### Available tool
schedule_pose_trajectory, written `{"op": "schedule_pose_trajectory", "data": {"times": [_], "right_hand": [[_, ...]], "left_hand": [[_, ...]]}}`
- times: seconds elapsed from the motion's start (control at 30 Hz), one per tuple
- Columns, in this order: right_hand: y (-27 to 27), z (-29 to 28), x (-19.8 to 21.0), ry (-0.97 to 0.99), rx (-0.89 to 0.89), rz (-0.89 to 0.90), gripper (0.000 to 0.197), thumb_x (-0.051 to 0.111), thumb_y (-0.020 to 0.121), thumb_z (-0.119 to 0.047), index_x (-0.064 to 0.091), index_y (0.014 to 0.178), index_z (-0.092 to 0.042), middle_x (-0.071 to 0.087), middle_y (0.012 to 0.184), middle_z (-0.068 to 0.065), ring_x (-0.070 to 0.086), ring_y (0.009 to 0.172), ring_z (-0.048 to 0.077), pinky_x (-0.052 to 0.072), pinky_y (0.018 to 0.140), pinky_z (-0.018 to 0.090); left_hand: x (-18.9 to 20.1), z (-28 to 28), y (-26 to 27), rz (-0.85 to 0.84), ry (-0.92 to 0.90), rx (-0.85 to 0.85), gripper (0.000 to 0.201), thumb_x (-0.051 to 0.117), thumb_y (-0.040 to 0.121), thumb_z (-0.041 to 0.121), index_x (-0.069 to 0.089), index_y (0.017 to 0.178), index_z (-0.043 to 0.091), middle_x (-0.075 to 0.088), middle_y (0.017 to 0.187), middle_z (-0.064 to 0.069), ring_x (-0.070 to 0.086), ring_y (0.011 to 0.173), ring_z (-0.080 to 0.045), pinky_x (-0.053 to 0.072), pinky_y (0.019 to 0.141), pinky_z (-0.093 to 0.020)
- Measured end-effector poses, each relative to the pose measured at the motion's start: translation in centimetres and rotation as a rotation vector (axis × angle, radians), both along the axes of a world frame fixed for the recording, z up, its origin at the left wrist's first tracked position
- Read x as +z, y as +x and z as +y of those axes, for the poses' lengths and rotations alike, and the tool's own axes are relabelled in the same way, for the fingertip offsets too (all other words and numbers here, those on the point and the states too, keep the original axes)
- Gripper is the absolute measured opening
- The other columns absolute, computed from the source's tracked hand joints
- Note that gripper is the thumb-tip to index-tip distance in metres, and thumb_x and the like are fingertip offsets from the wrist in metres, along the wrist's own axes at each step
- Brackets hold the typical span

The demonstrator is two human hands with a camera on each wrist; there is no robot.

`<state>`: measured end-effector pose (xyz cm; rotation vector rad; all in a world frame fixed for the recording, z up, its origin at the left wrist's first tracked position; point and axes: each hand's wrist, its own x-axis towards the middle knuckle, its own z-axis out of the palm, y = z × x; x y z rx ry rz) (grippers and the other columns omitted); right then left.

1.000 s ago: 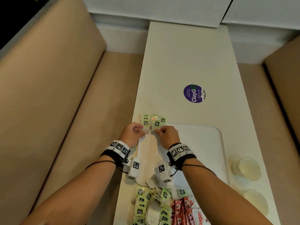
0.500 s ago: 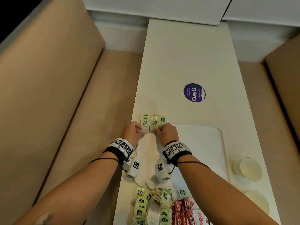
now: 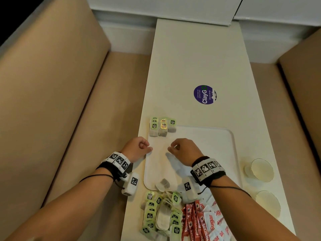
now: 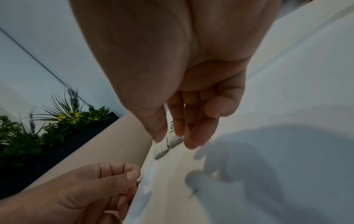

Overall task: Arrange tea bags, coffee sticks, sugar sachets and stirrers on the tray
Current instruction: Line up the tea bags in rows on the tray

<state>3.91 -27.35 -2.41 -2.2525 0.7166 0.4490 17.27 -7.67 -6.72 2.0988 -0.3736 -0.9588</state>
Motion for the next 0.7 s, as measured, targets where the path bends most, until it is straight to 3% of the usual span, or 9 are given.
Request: {"op": "schedule_pose_trajectory", "data": {"times": [0.13,0.23,0.4,0.5,0.53,0.6,0.63,0.7], "right_hand": [[-4.4,0.6,1.0,0.057,0.085,-0.016,0.031,0.061,0.098,-0.043,0.071,0.117,-0.02,0.07,0.105,-0.003,0.065,0.093,0.013,0.051,0.086,0.027],[-7.4,1.4,1.0,0.077,0.13,-0.019,0.03,0.061,0.097,-0.047,0.074,0.111,-0.023,0.07,0.102,-0.008,0.065,0.092,0.008,0.054,0.088,0.03],[-10.8,3.6,1.0,0.088,0.22,-0.003,0.042,0.056,0.093,-0.064,0.074,0.109,-0.03,0.07,0.101,-0.013,0.064,0.089,0.004,0.056,0.085,0.032],[-11.9,4.7,1.1,0.086,0.247,-0.003,0.043,0.057,0.092,-0.065,0.072,0.112,-0.029,0.069,0.105,-0.012,0.063,0.092,0.005,0.055,0.086,0.032],[-12.1,5.0,1.2,0.082,0.252,-0.01,0.044,0.059,0.091,-0.065,0.071,0.114,-0.029,0.069,0.107,-0.011,0.063,0.093,0.006,0.055,0.086,0.031],[-12.5,5.4,1.2,0.066,0.266,-0.013,0.049,0.062,0.089,-0.066,0.07,0.116,-0.027,0.068,0.109,-0.008,0.062,0.093,0.008,0.054,0.086,0.031],[-12.6,5.7,1.1,0.052,0.276,-0.008,0.05,0.064,0.087,-0.066,0.069,0.117,-0.026,0.066,0.109,-0.007,0.062,0.093,0.01,0.053,0.085,0.031],[-12.9,6.1,1.1,0.009,0.3,0.01,0.053,0.068,0.084,-0.065,0.066,0.12,-0.026,0.062,0.11,-0.006,0.061,0.092,0.012,0.052,0.084,0.032]], "left_hand": [[1.1,1.1,-2.0,0.034,-0.023,-0.067,0.019,0.076,0.089,0.019,0.064,0.1,0.009,0.045,0.072,0.002,0.044,0.064,-0.008,0.042,0.063,-0.016],[2.2,1.9,-3.6,0.054,-0.041,-0.155,0.017,0.077,0.088,0.019,0.065,0.099,0.015,0.054,0.076,0.004,0.047,0.056,0.003,0.043,0.063,-0.012],[3.0,3.2,-6.1,0.119,0.001,-0.435,0.027,0.079,0.083,0.011,0.071,0.103,0.026,0.068,0.103,0.005,0.055,0.065,0.0,0.053,0.073,-0.021],[3.6,3.1,-7.4,0.066,0.051,-0.515,0.031,0.077,0.082,0.006,0.071,0.101,0.029,0.066,0.09,0.011,0.058,0.068,-0.004,0.055,0.073,-0.024],[3.7,3.1,-7.8,0.044,0.072,-0.543,0.032,0.077,0.082,0.006,0.07,0.101,0.031,0.067,0.086,0.009,0.058,0.068,-0.007,0.055,0.075,-0.029],[4.0,2.9,-8.5,0.004,0.104,-0.606,0.033,0.076,0.081,0.01,0.07,0.104,0.032,0.07,0.095,-0.003,0.059,0.069,-0.01,0.056,0.077,-0.036],[4.1,2.7,-8.9,-0.022,0.122,-0.633,0.033,0.076,0.081,0.011,0.069,0.108,0.03,0.069,0.103,-0.004,0.058,0.07,-0.009,0.057,0.074,-0.033],[4.2,2.3,-9.5,-0.107,0.145,-0.662,0.029,0.076,0.083,0.015,0.07,0.11,0.023,0.063,0.108,0.003,0.055,0.071,0.0,0.048,0.066,-0.016]]}}
